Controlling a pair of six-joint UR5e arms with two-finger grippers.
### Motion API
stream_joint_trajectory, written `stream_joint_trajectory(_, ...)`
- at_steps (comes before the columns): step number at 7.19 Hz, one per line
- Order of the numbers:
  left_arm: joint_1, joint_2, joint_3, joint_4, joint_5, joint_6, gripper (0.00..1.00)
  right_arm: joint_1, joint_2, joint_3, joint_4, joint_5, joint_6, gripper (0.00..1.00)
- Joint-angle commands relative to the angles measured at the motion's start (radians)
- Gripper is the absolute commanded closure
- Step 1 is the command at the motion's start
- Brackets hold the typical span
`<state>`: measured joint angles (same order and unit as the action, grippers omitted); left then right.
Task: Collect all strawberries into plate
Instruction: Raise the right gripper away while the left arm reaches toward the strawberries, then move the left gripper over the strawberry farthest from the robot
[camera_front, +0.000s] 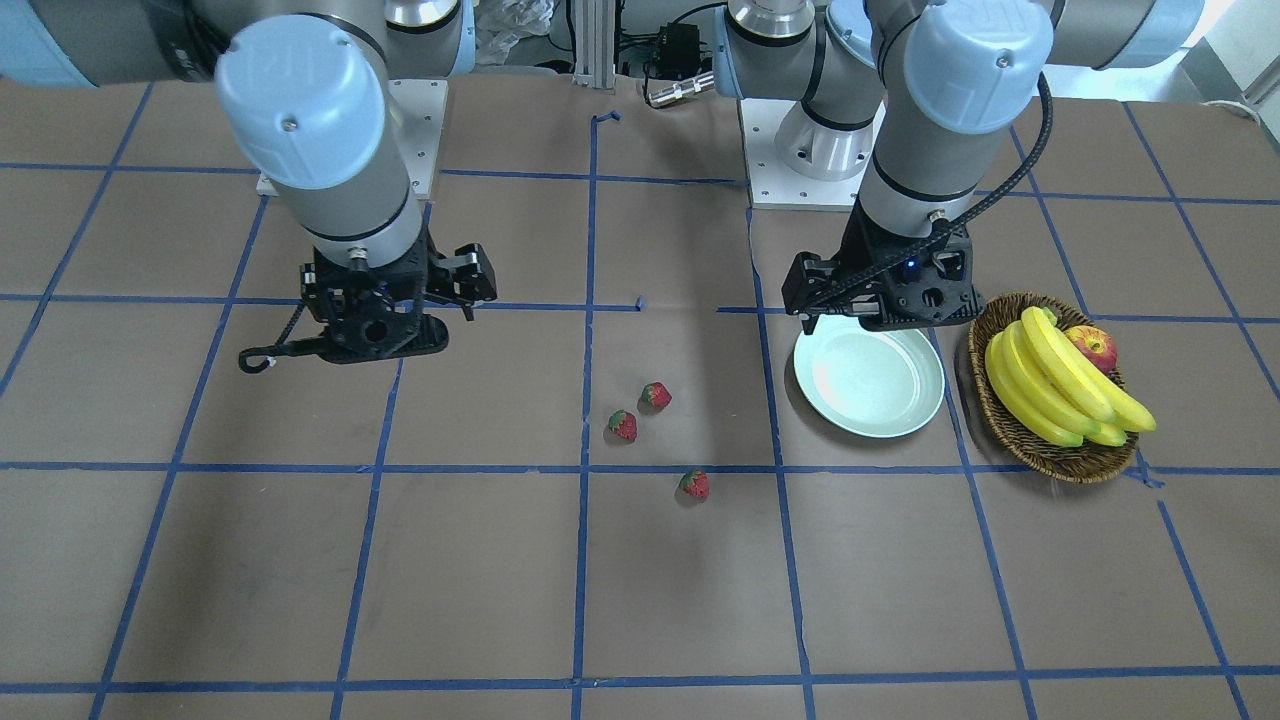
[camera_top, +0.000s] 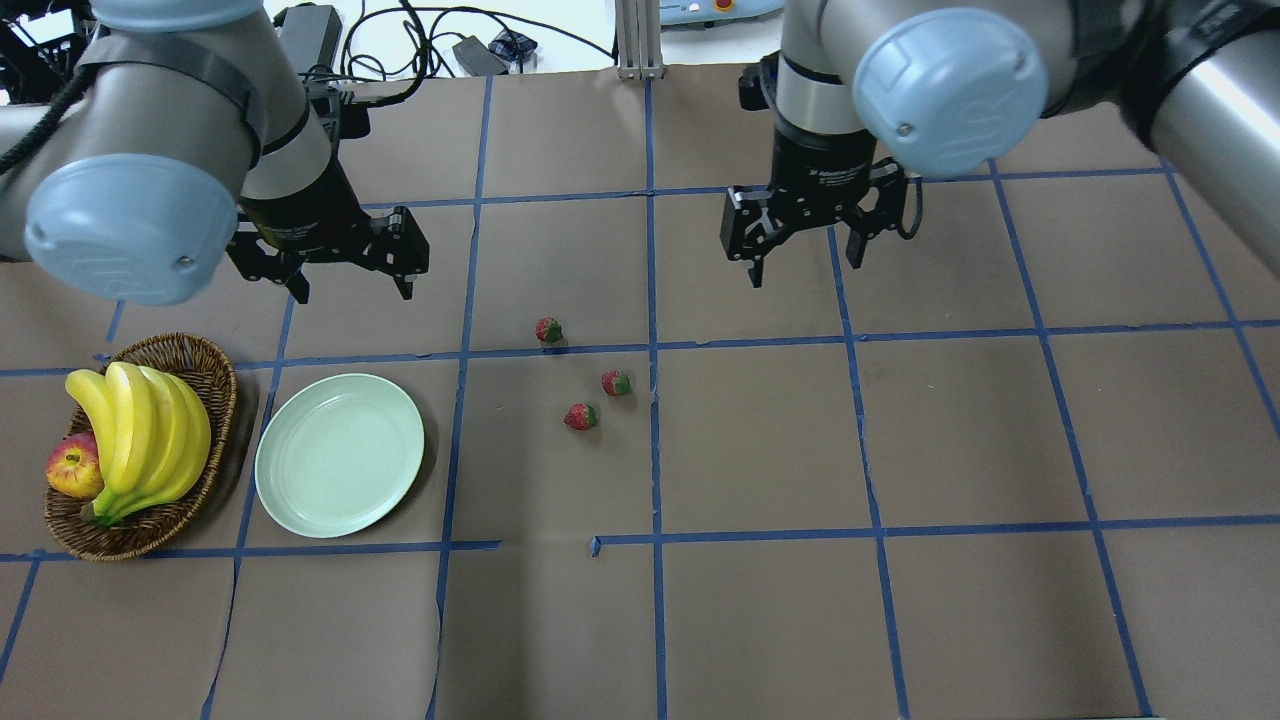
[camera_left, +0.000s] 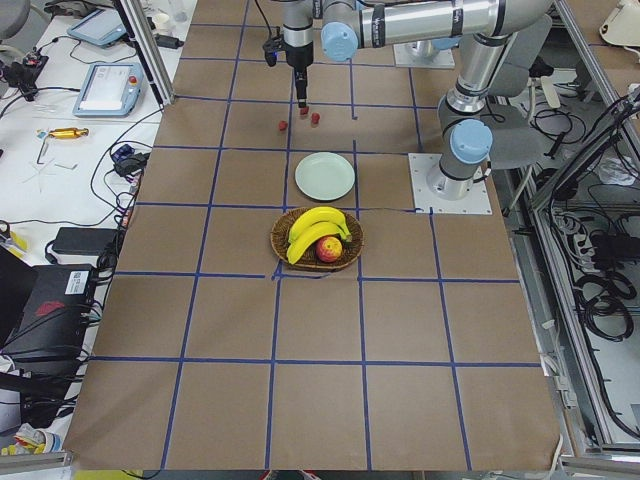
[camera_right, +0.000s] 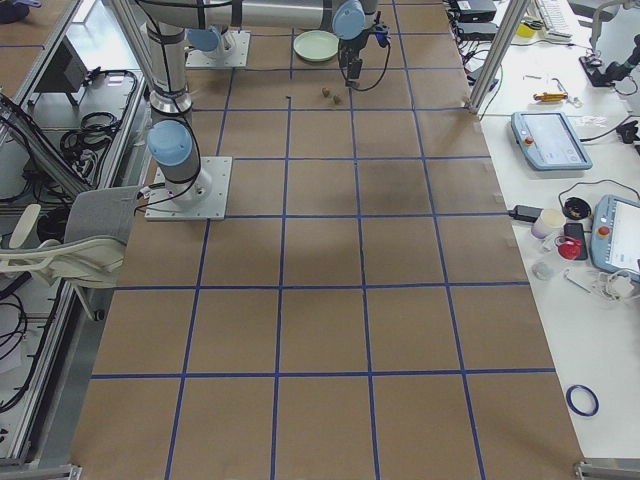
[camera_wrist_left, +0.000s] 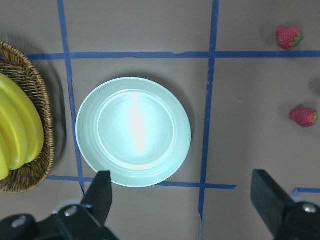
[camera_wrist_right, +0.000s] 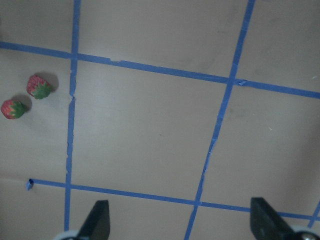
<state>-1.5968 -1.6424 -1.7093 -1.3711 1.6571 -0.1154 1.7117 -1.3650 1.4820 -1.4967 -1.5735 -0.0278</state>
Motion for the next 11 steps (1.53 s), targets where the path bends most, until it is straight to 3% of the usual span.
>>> stream_joint_trajectory(1,-0.009,-0.080,-0.001,0.157,-0.140,-0.096,0.00,-0.059,-0.017,0.000,0.033,-0.013,-0.046,0.00)
stream_joint_trajectory(6,-0.046,-0.290,-0.036,0.345,-0.172,-0.395,0.00,-0.073,-0.016,0.029,0.042,-0.011,-0.046,0.00)
stream_joint_trajectory(11,-0.092,-0.428,-0.029,0.464,-0.177,-0.481,0.02,-0.070,-0.017,0.084,0.029,-0.016,-0.044,0.00)
